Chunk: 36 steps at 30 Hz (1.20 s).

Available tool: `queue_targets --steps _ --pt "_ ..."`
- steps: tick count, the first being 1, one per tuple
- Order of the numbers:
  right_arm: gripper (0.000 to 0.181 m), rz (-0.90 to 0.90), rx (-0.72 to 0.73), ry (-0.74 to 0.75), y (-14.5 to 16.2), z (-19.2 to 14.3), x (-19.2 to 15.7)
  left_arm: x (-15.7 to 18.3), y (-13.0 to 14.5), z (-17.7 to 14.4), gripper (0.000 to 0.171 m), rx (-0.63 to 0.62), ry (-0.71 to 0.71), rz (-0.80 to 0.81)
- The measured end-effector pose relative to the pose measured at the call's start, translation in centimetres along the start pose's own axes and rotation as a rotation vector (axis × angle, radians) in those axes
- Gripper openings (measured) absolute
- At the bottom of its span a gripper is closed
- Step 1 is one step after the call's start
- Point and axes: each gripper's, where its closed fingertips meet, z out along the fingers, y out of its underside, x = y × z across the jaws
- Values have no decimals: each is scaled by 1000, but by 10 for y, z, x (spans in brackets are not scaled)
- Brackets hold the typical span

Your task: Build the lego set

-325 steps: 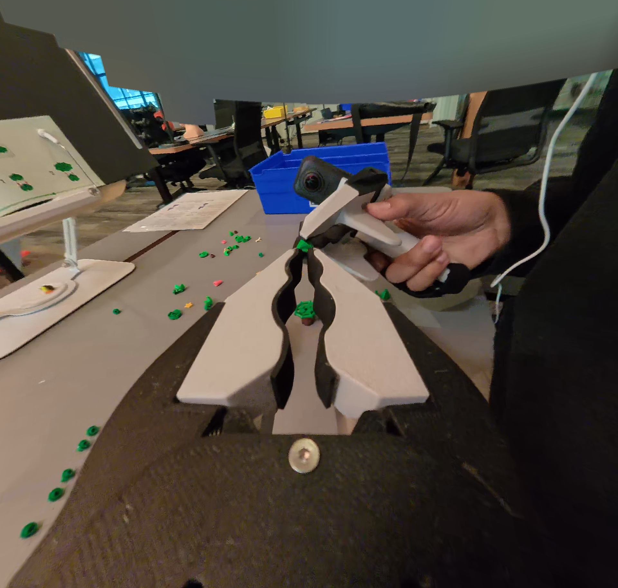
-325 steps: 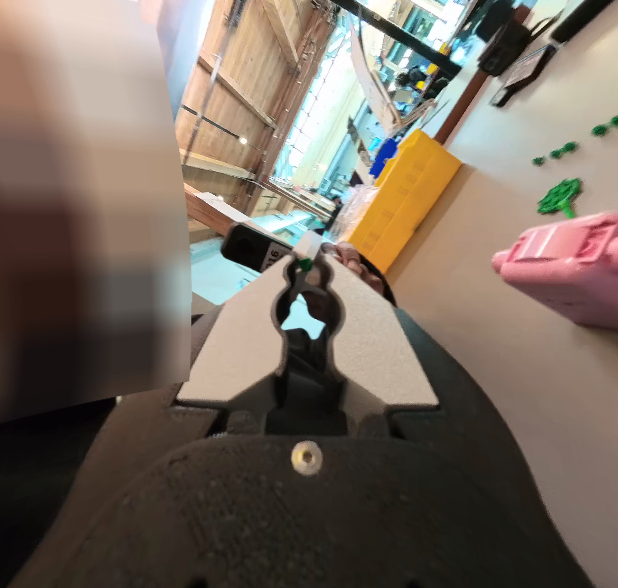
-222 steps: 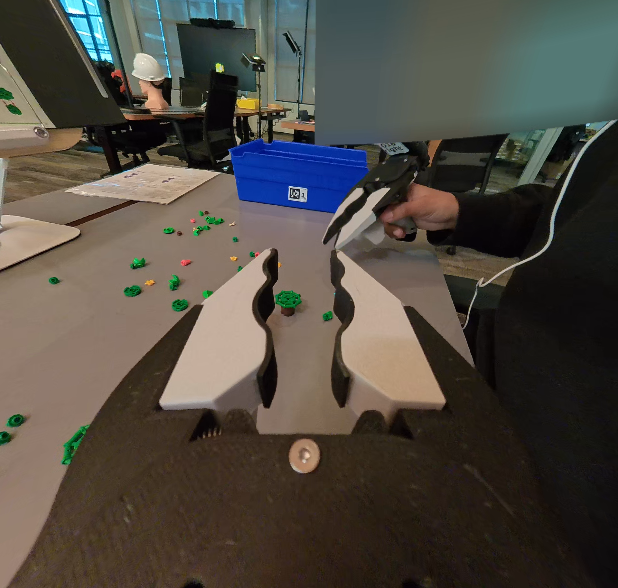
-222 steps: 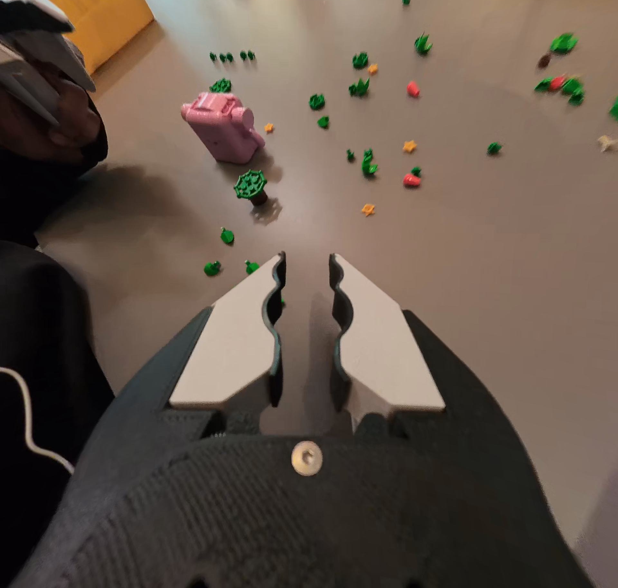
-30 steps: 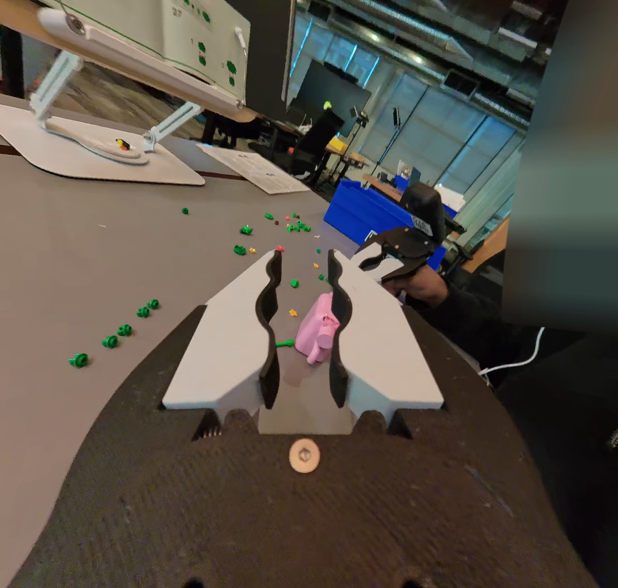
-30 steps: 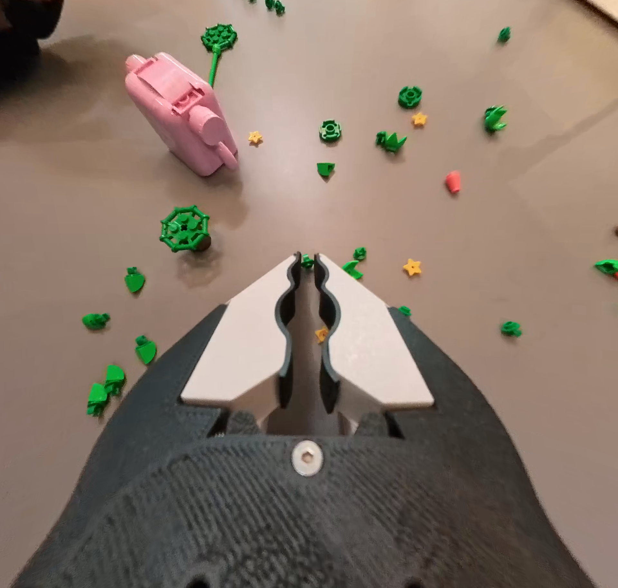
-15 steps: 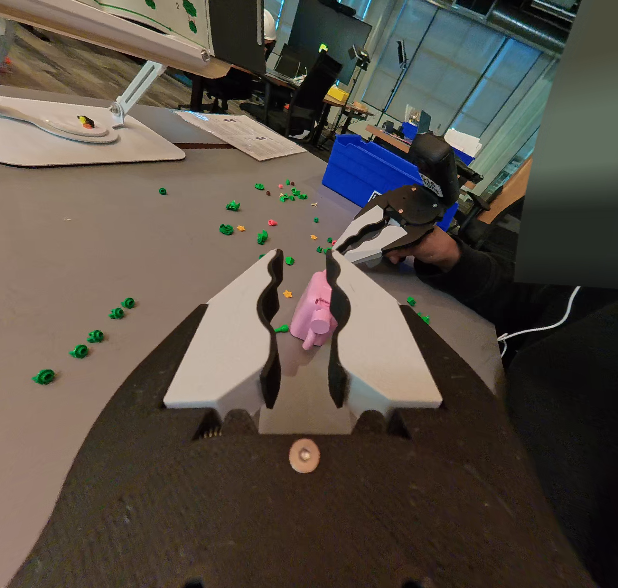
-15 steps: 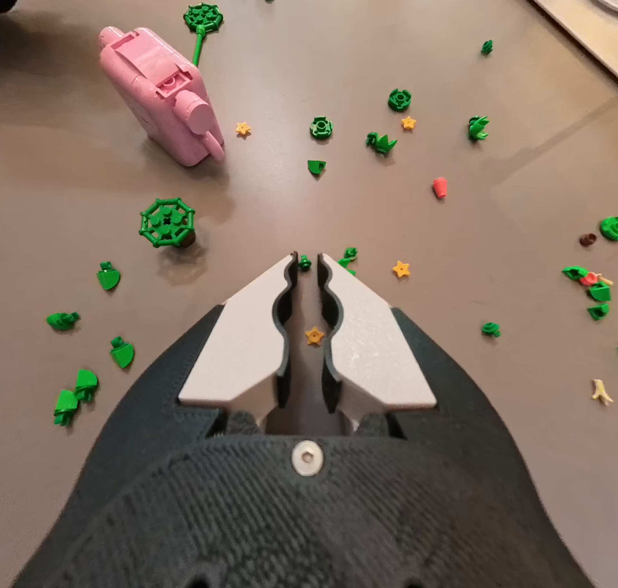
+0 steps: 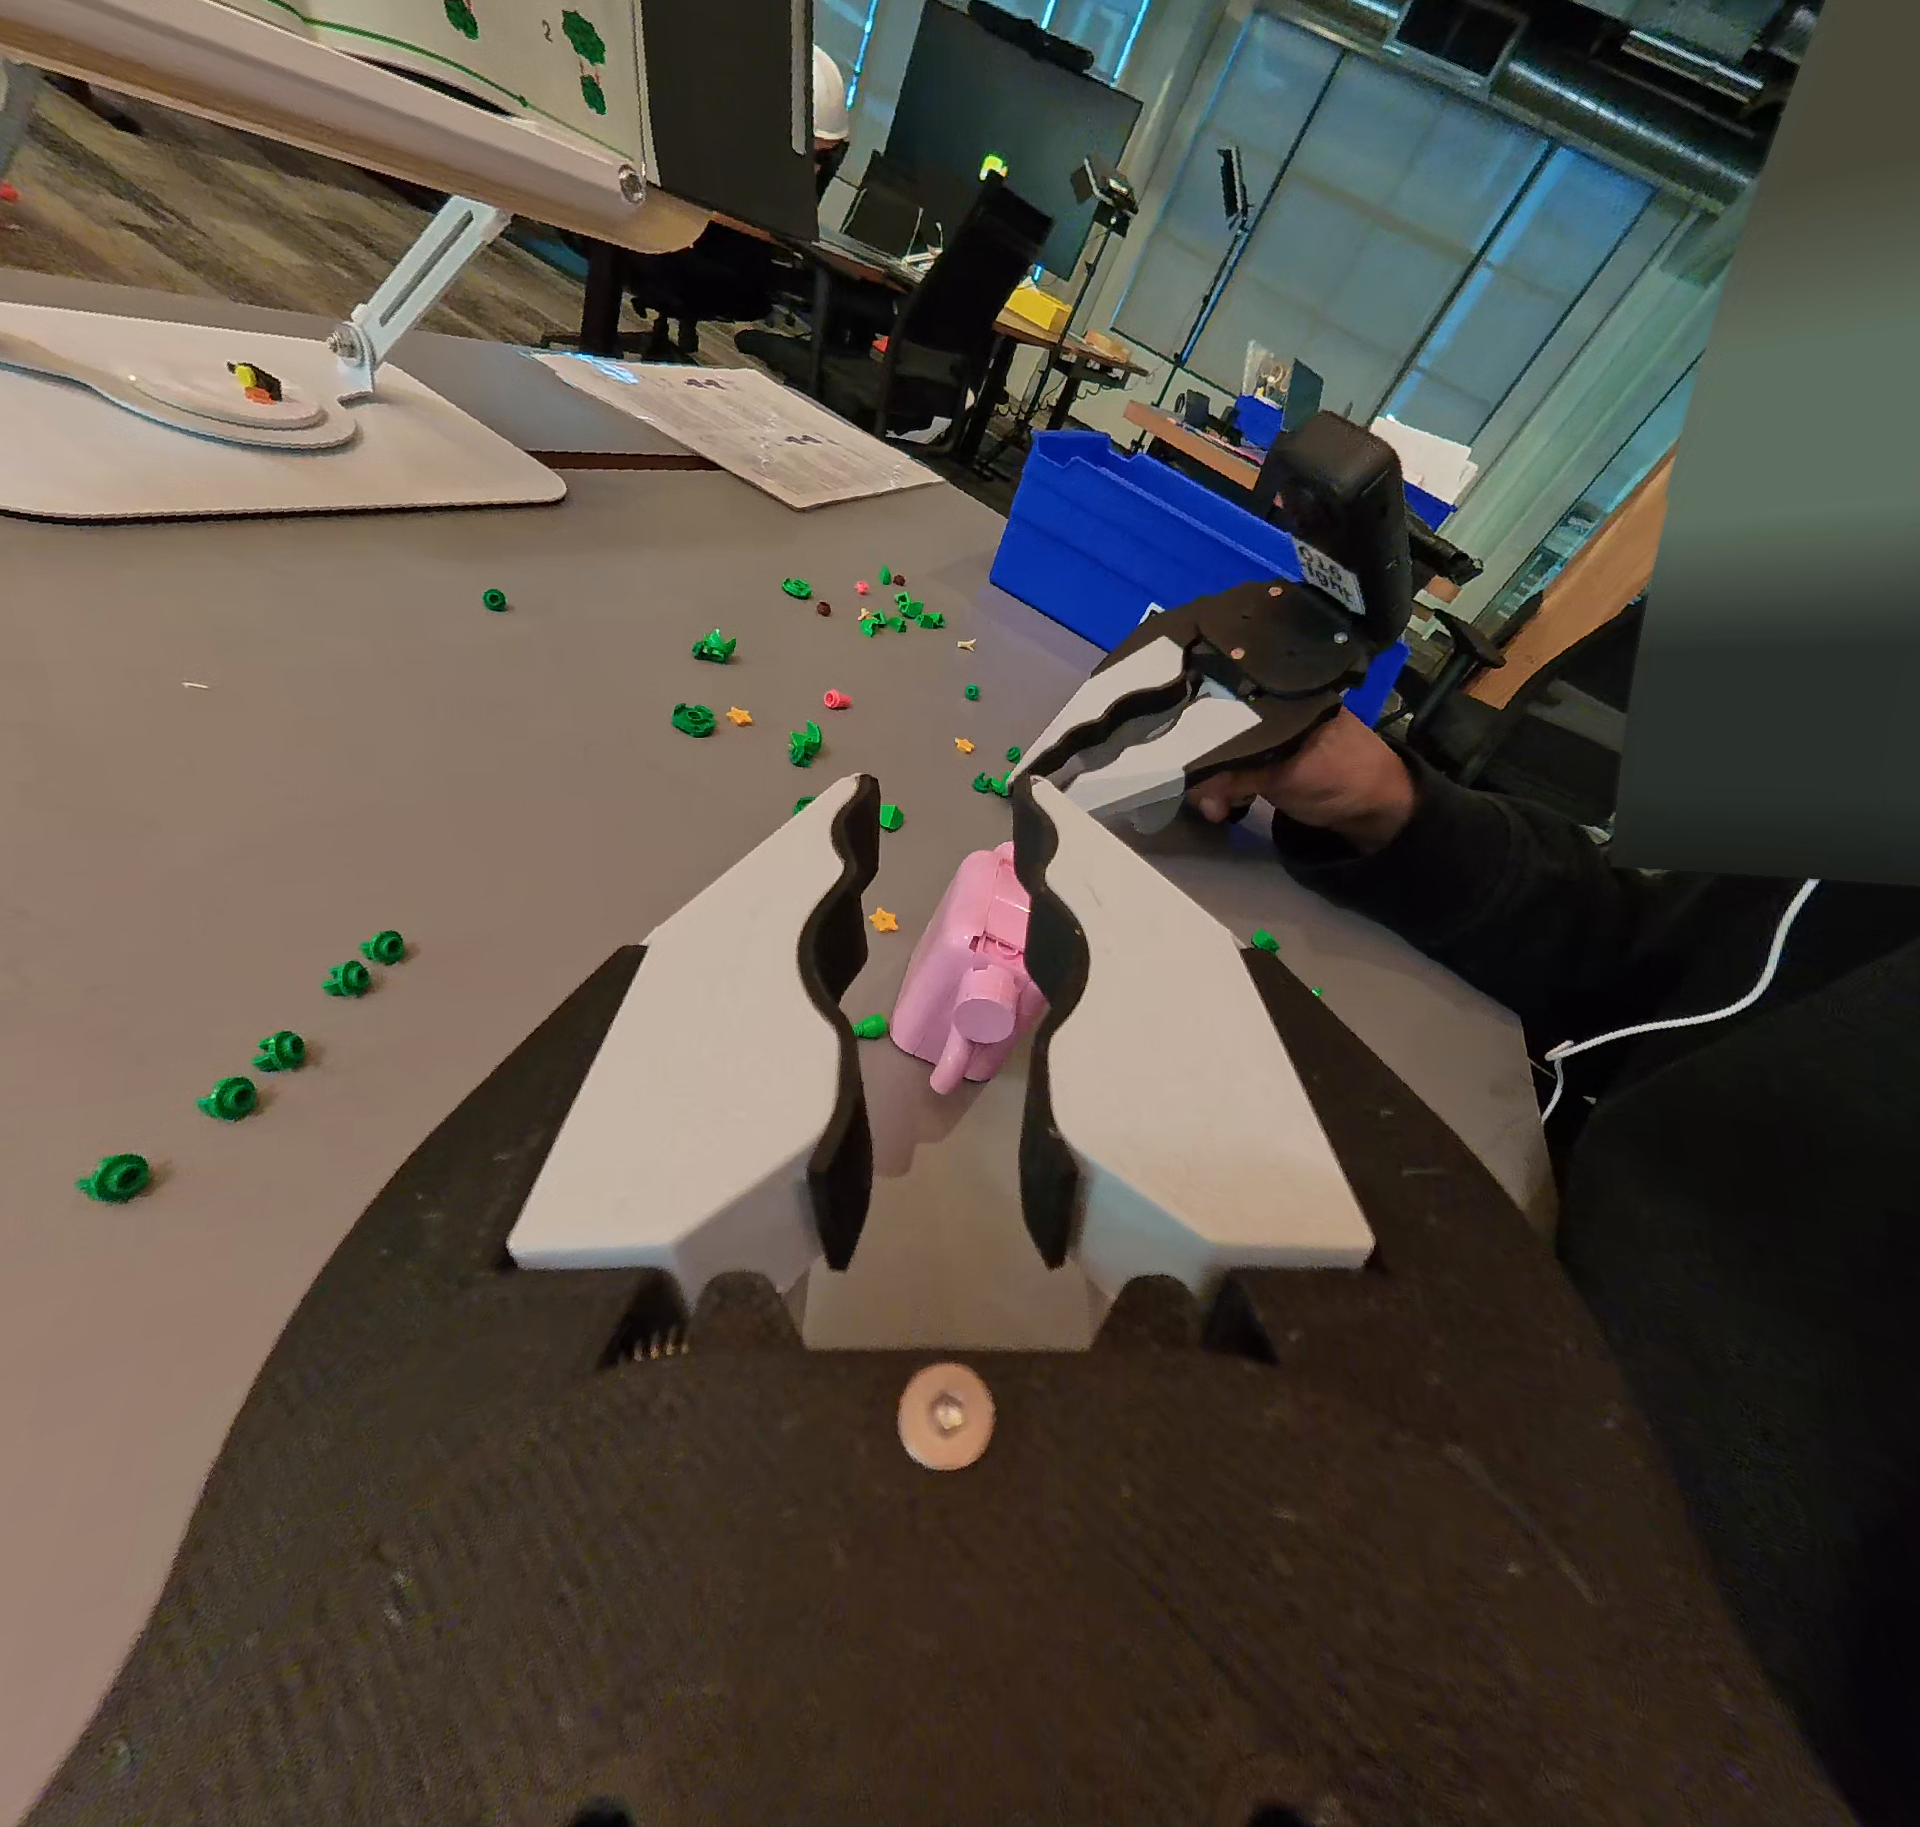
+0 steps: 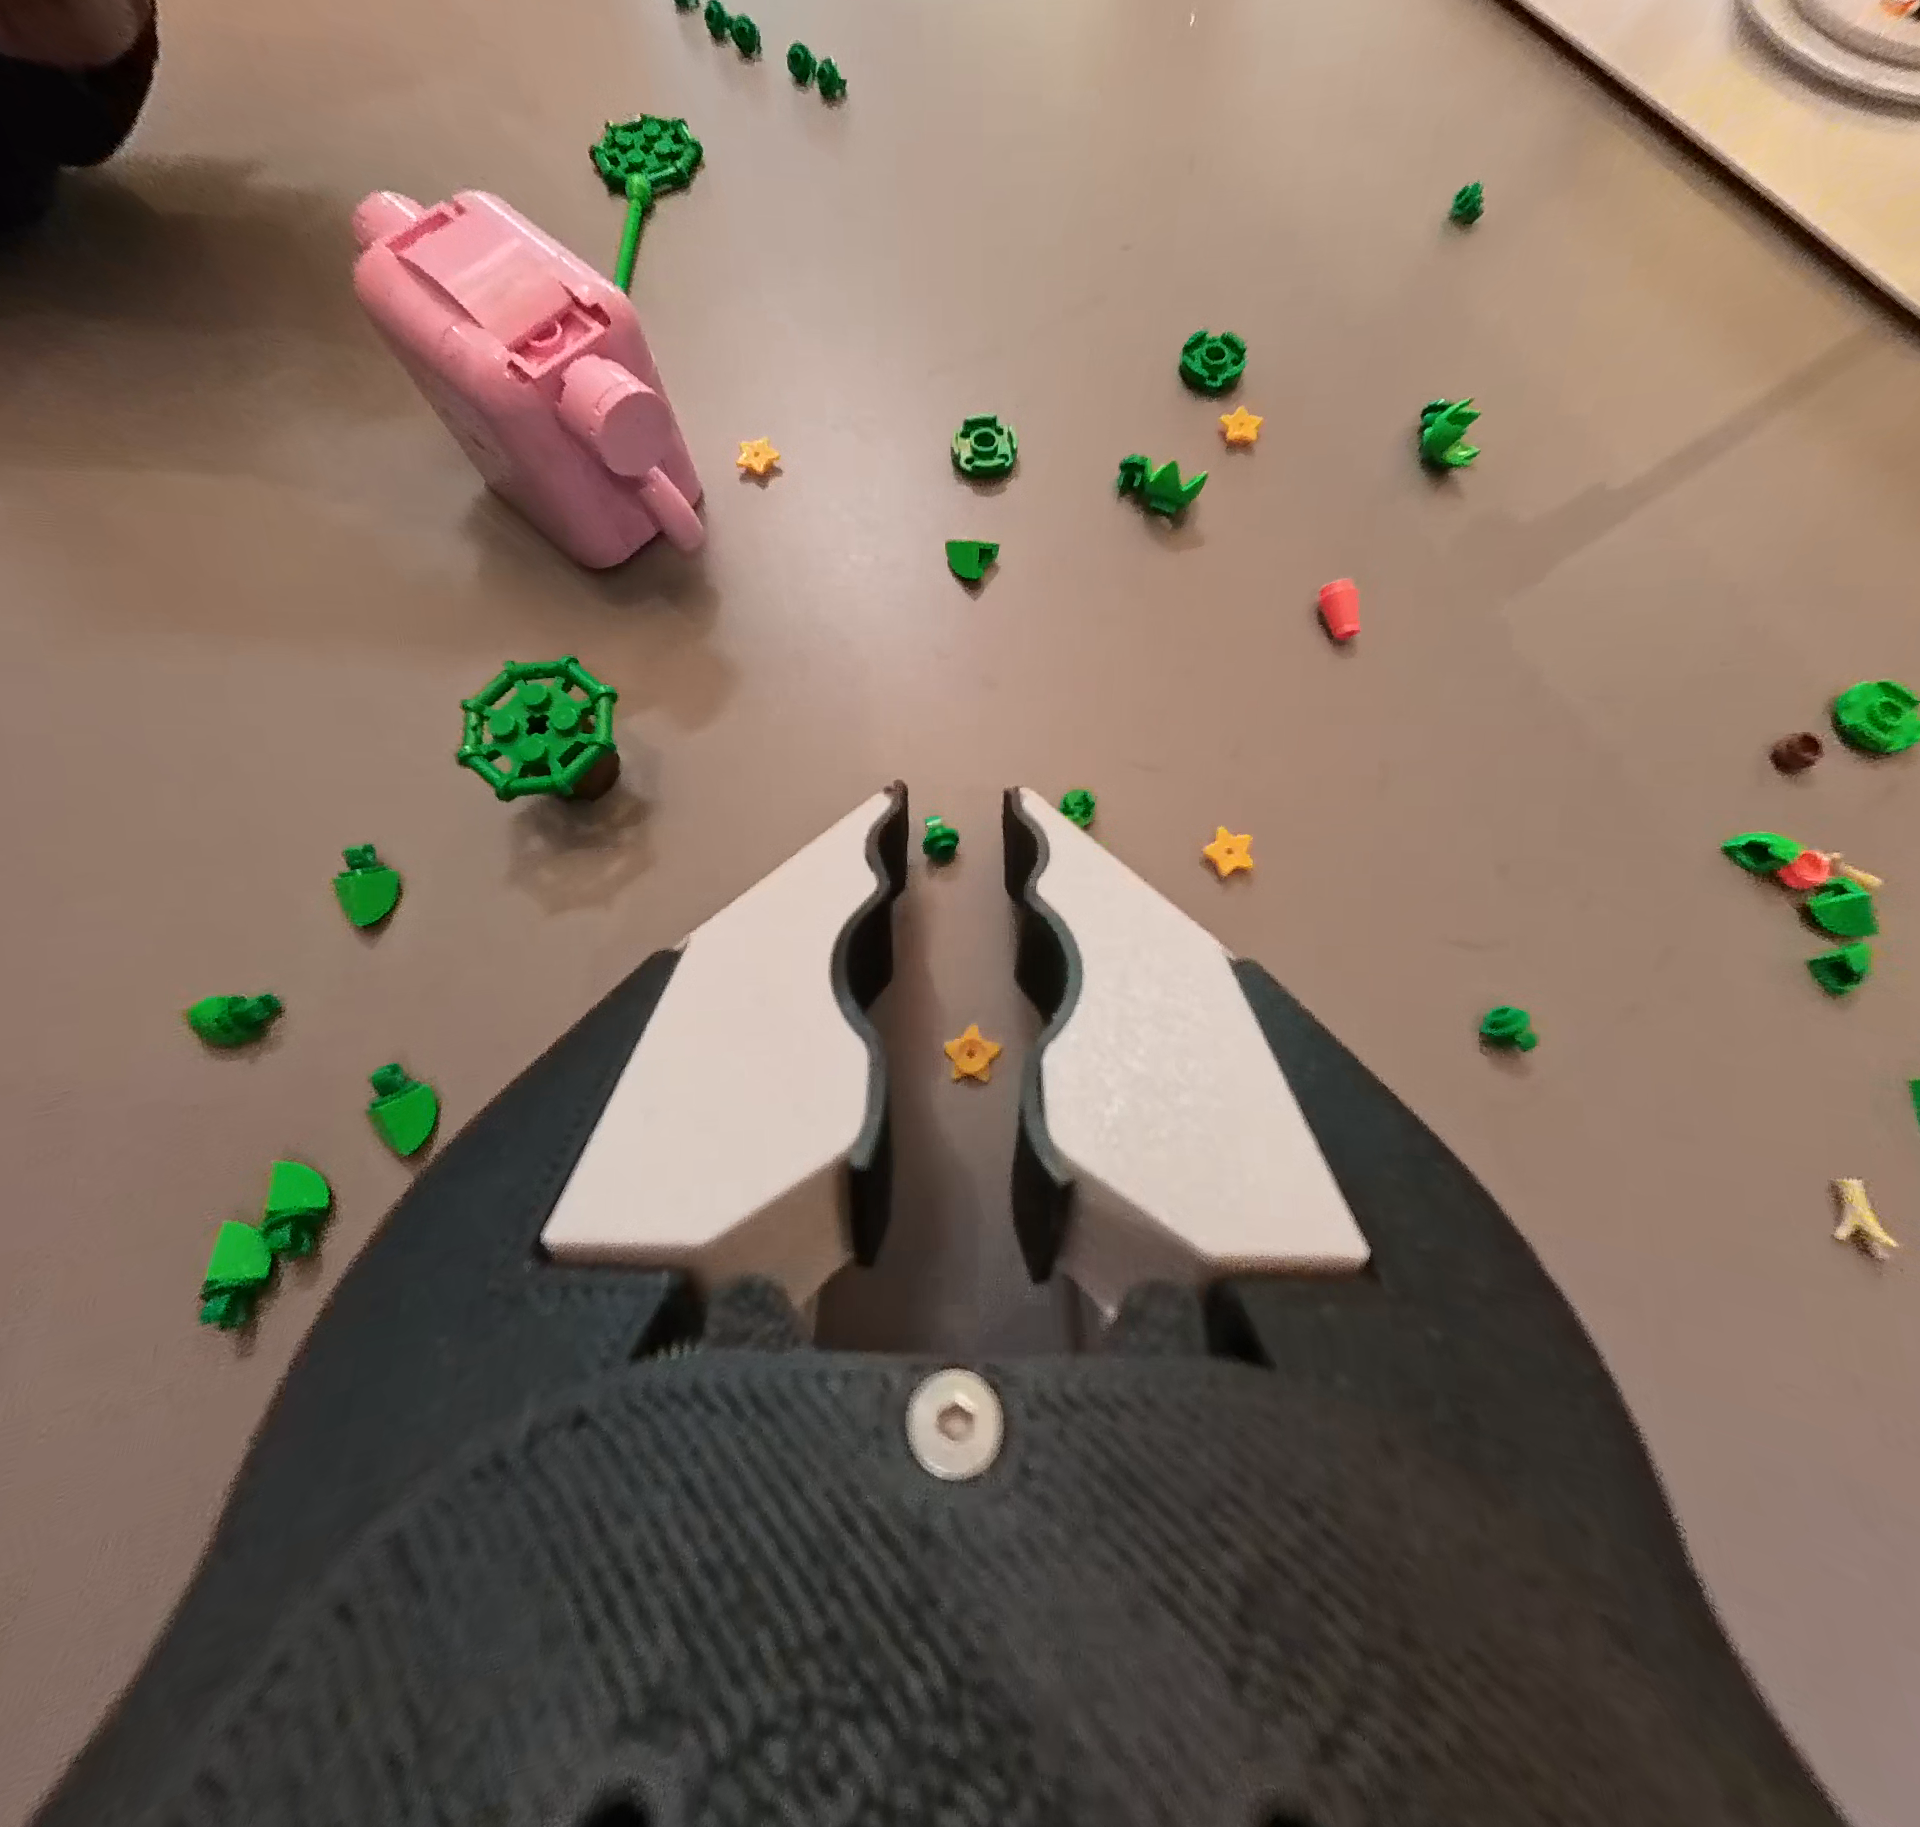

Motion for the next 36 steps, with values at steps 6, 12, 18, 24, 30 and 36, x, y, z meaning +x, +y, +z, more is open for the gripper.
queue_targets --steps 6,12,18,24,30,36 --pt "16 -3 27 12 -5 -3 2 0 0 0 22 0 0 -1" --pt "16 -19 45 21 -8 -4 2 0 0 1 22 -1 1 0" --pt "16 -24 71 31 -12 -7 3 1 0 0 22 3 3 0" --pt "15 -23 123 47 -21 -15 6 -18 -16 -18 20 73 -143 84" --pt "15 -27 146 49 -25 -17 6 -74 -12 -54 15 17 -377 61" --pt "15 -24 148 37 -25 -16 4 -111 17 -60 15 -191 -472 25"
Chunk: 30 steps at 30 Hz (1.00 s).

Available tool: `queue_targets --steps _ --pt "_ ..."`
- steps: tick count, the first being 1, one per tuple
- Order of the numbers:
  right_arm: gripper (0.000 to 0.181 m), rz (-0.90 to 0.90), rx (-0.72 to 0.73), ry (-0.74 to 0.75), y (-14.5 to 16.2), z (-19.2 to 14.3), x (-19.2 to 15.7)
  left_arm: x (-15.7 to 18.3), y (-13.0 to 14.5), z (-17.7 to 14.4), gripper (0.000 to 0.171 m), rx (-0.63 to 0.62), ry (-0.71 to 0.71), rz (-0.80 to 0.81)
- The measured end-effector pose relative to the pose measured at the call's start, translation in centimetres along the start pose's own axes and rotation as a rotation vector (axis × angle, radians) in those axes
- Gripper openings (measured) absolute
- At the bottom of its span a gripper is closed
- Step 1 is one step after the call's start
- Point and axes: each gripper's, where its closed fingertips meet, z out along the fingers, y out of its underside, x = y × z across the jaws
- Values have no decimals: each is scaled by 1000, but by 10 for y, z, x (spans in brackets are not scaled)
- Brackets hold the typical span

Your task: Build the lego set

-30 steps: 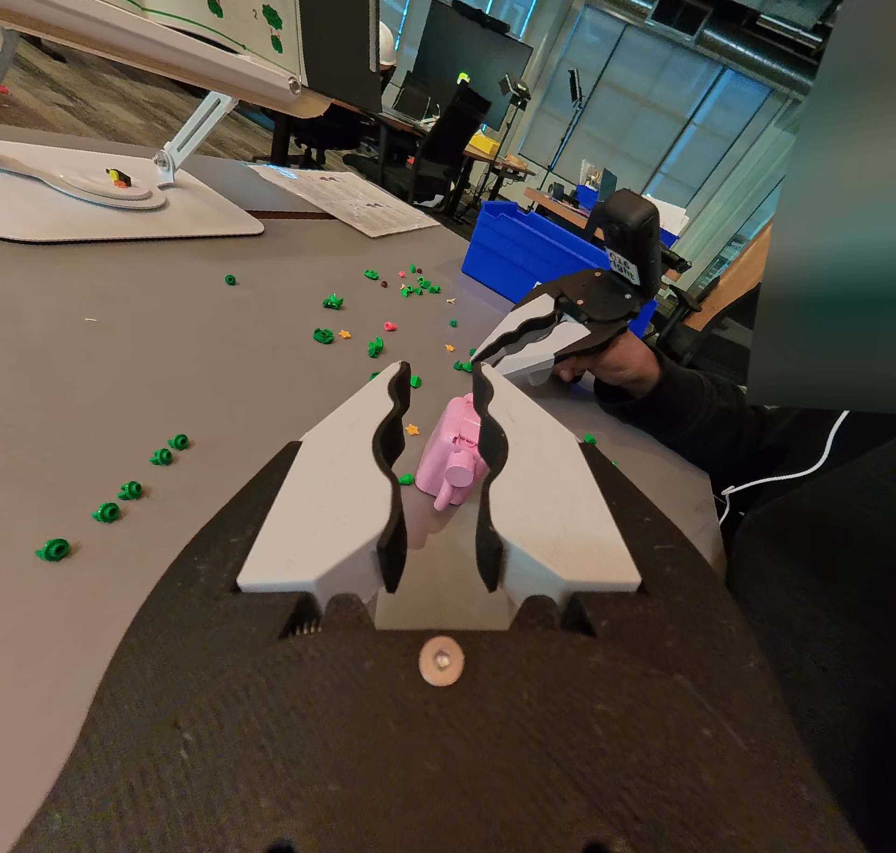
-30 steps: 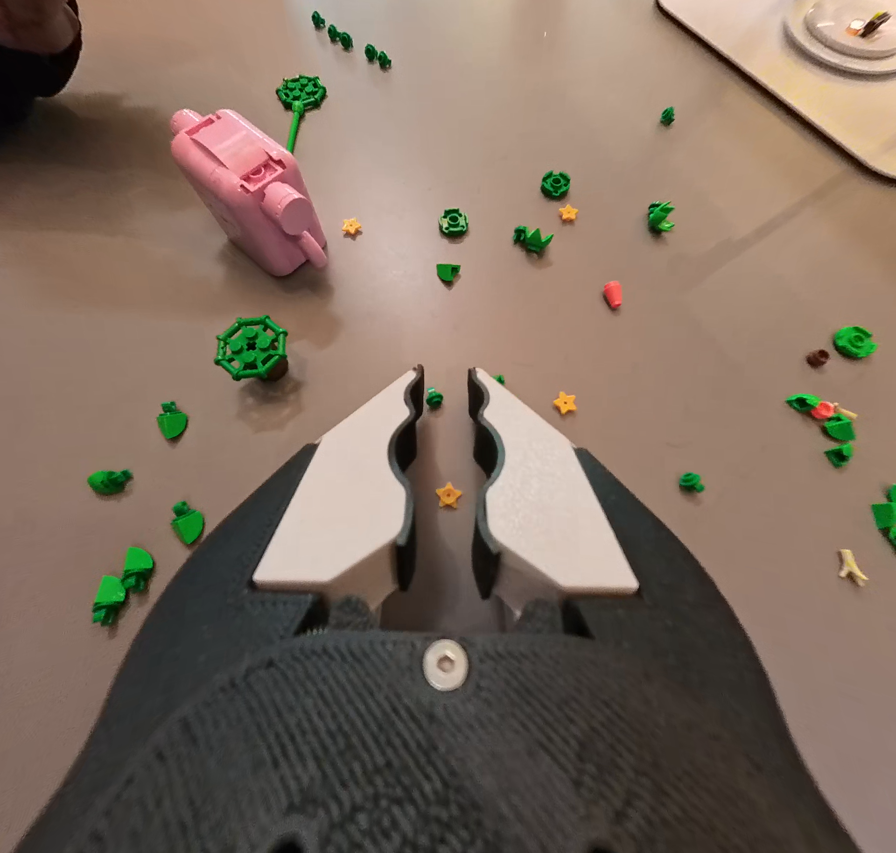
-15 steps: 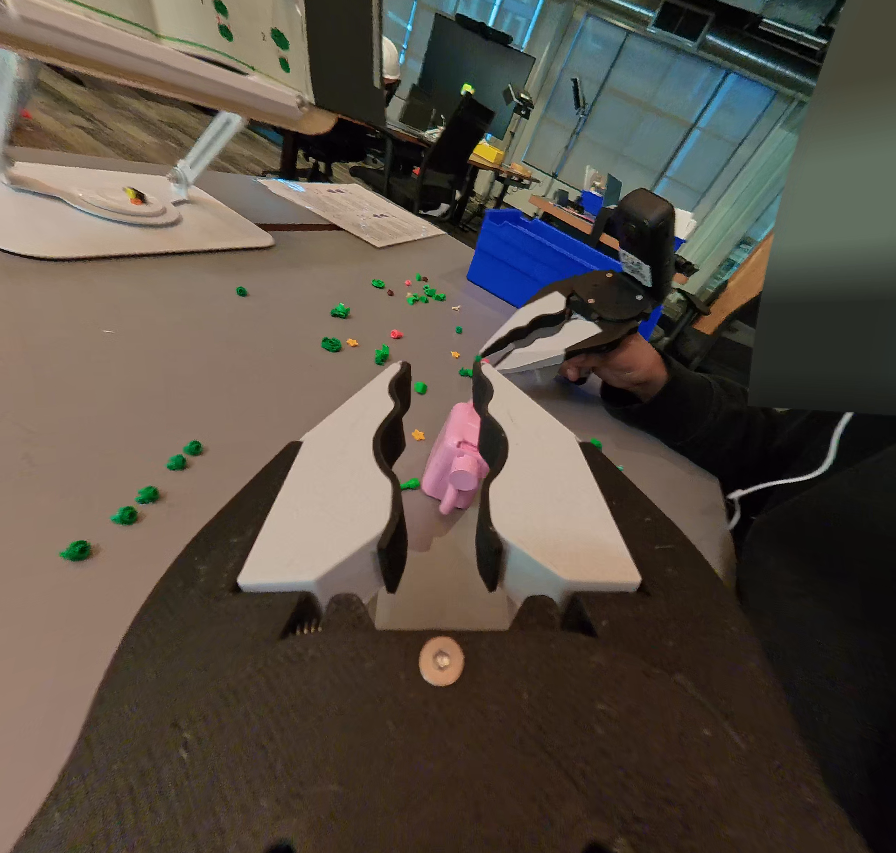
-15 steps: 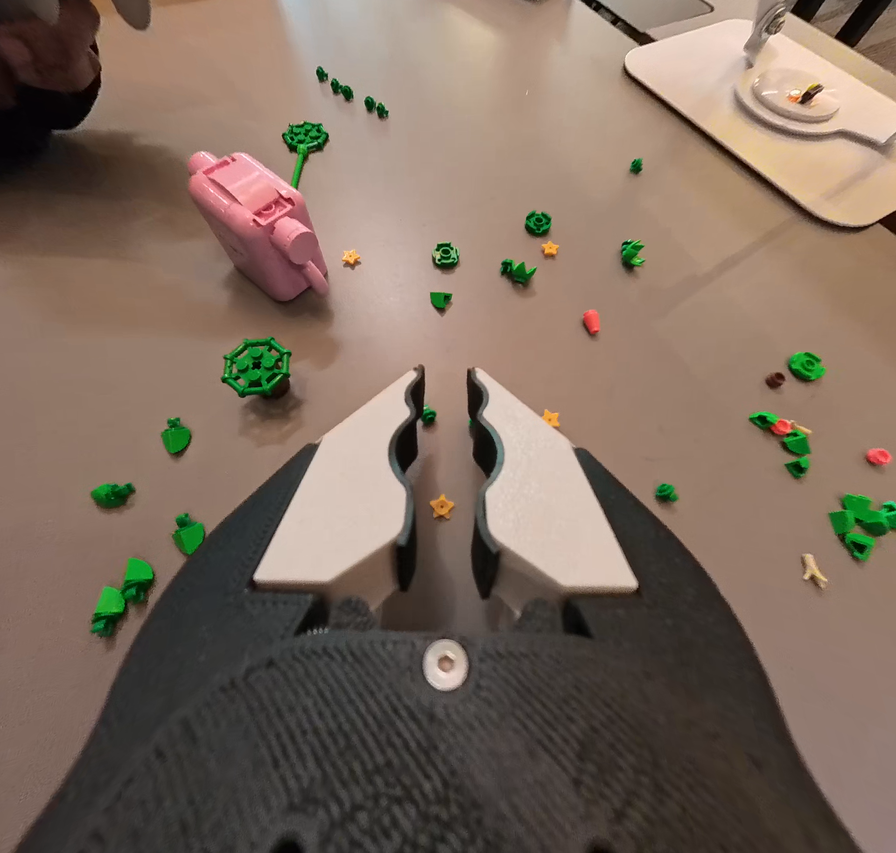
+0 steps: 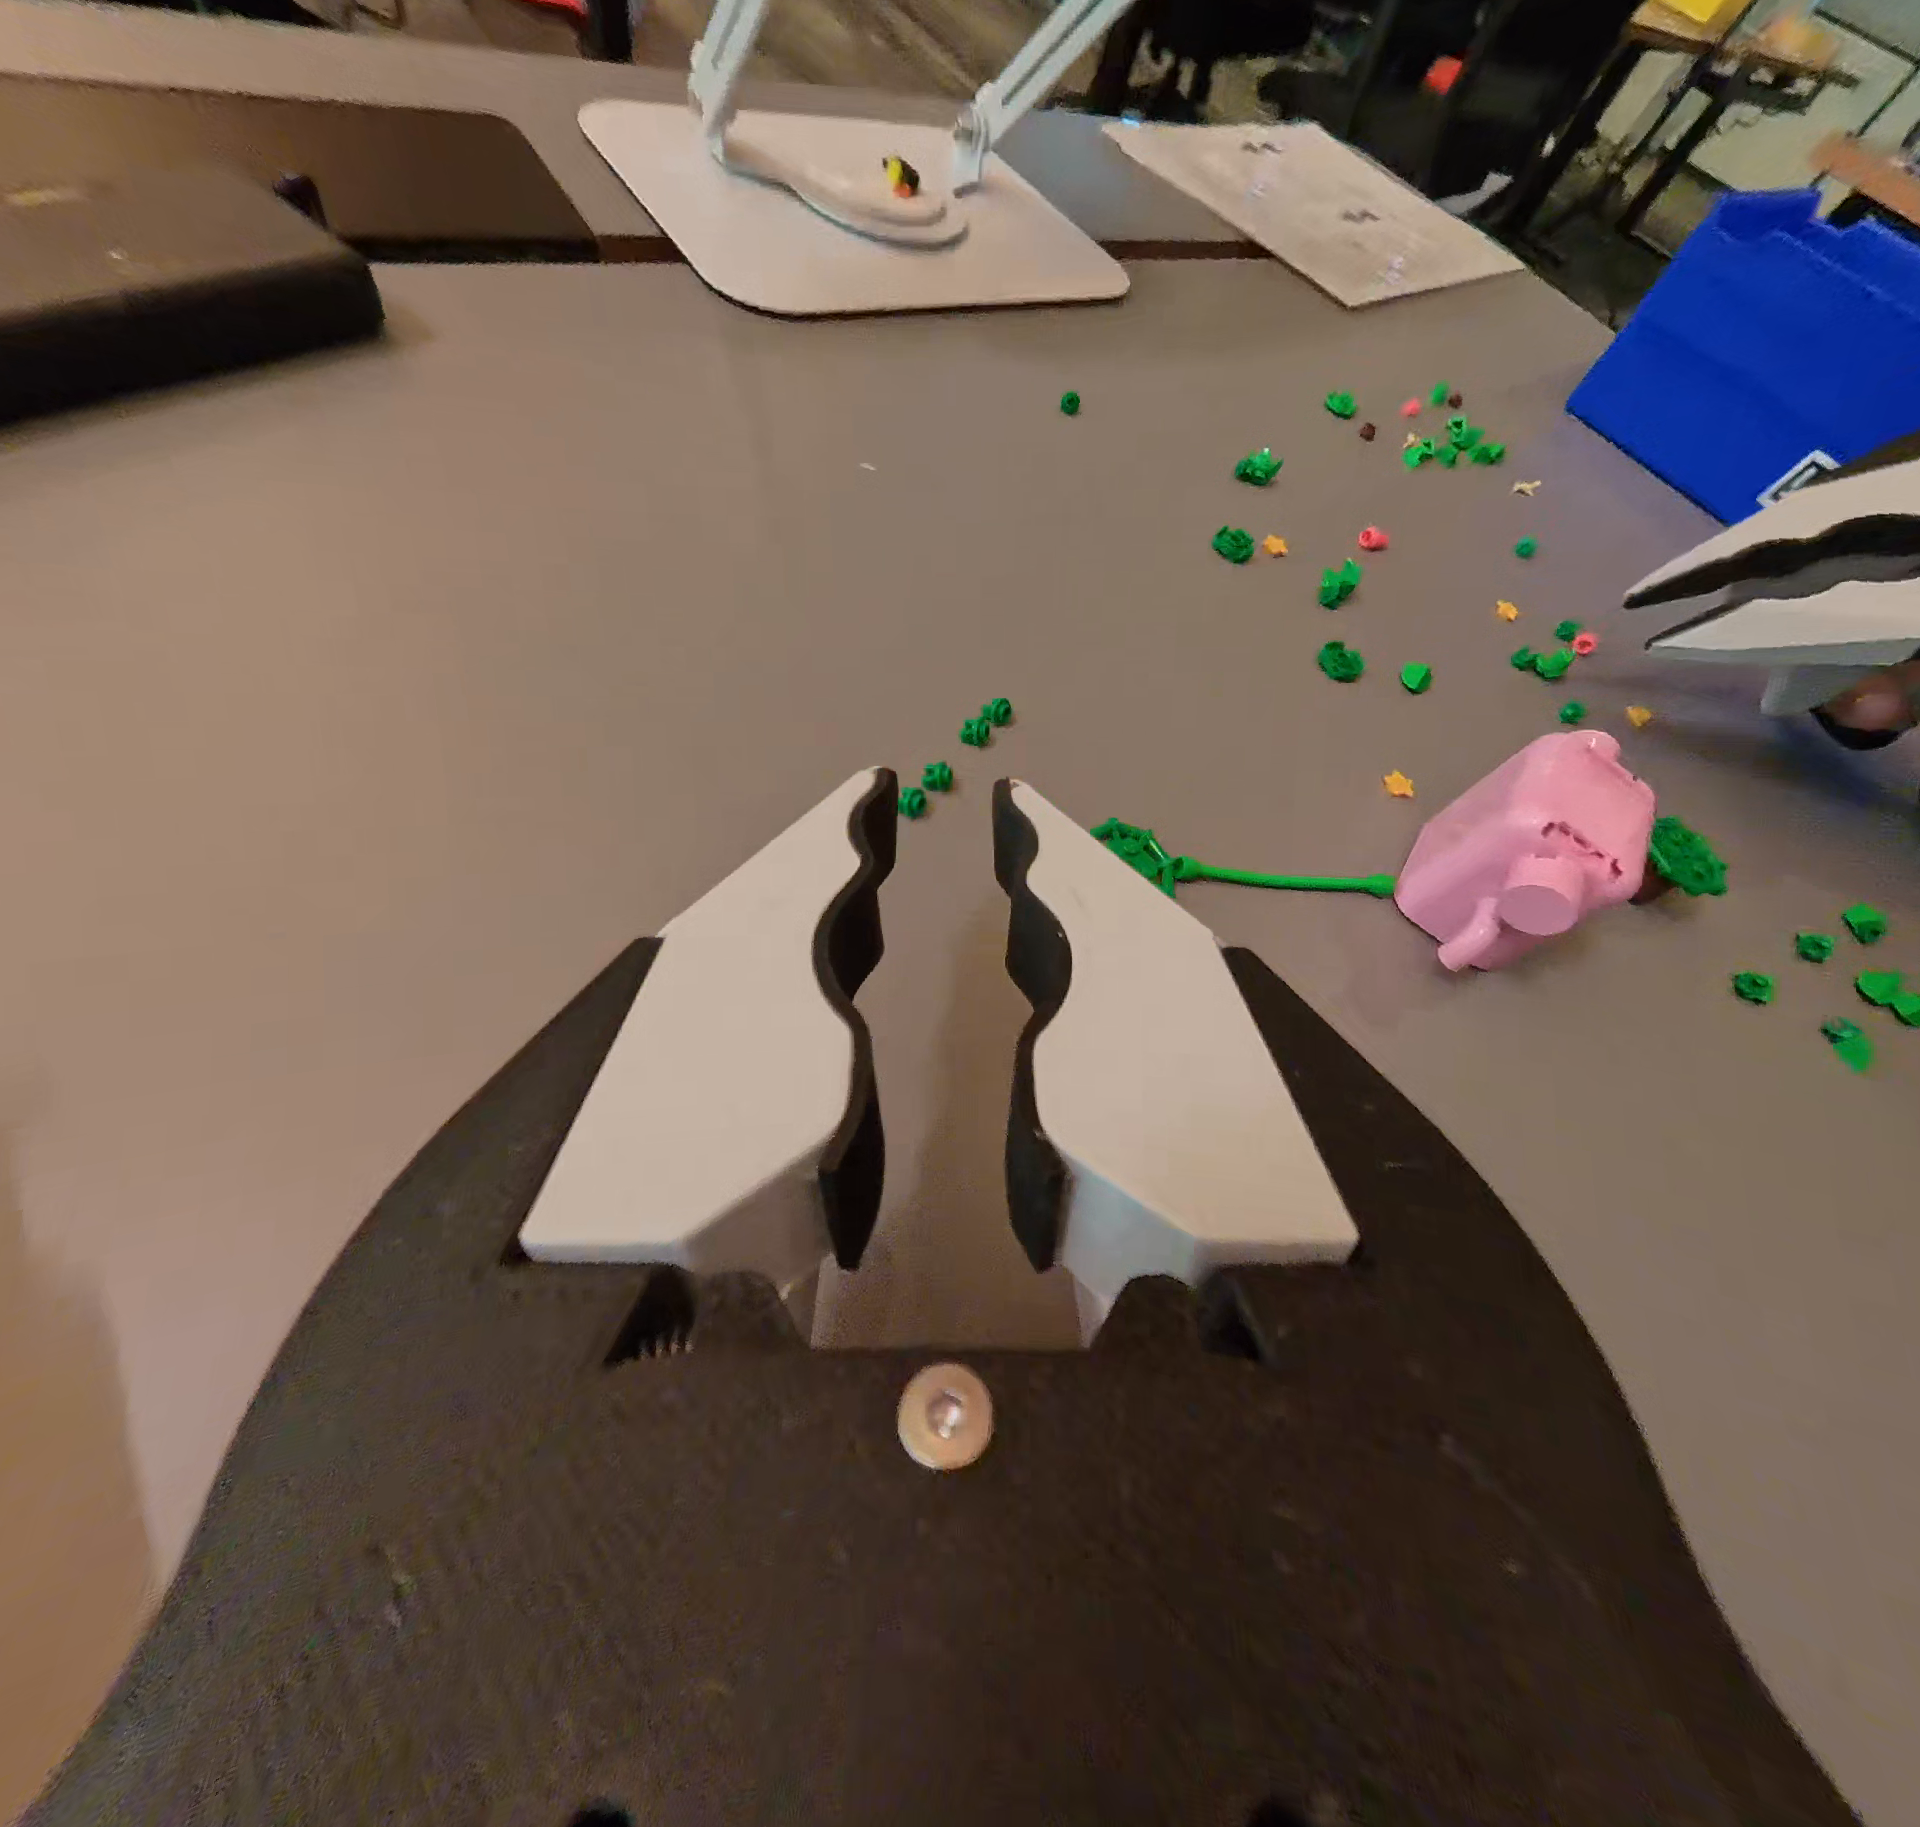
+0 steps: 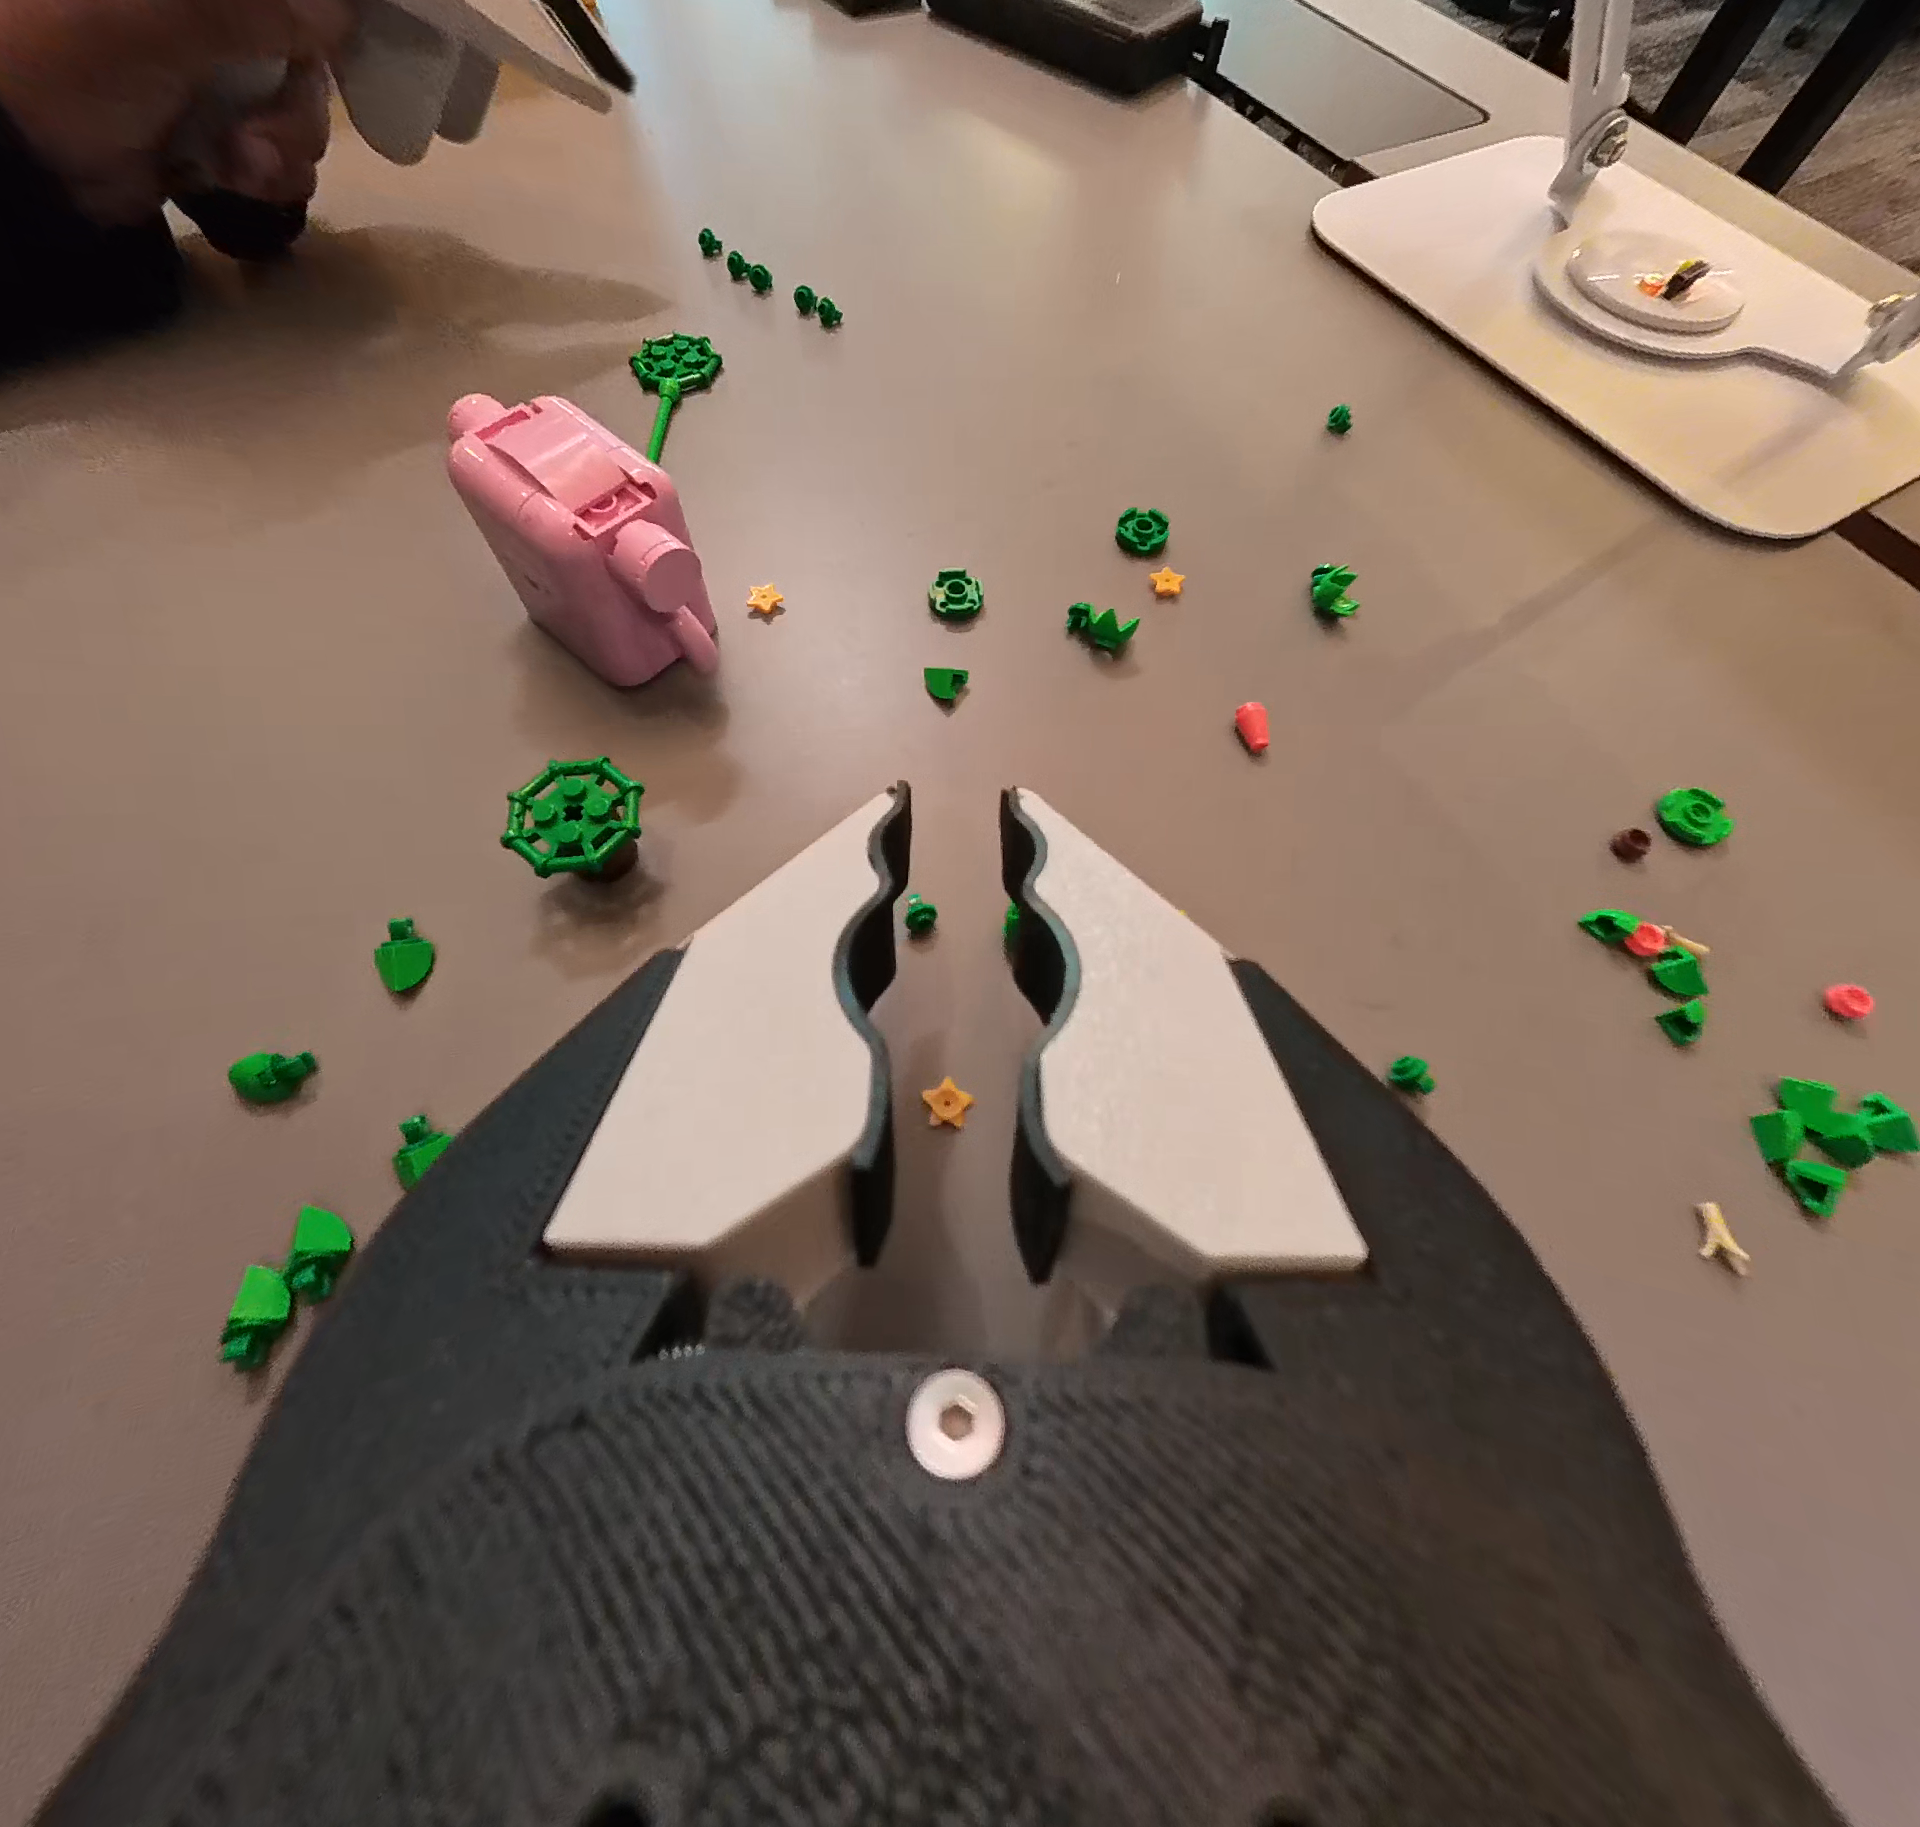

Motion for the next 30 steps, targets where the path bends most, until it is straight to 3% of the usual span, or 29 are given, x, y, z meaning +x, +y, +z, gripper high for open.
queue_targets --steps 7,15,21,24,26,30 --pt "15 -13 2 3 -1 0 -1 -11 18 20 15 -171 2 -57" --pt "15 -15 5 3 -2 0 -2 -23 34 33 14 -316 -123 72" --pt "15 -29 5 3 -3 1 -5 -17 33 33 5 -316 -160 203" --pt "15 -54 31 6 -9 1 -9 9 17 30 6 -197 -74 290" --pt "15 -78 82 -7 -21 0 -18 45 -5 22 5 -34 33 374" --pt "16 -60 212 -115 -50 -4 -51 114 -34 5 5 223 61 646"
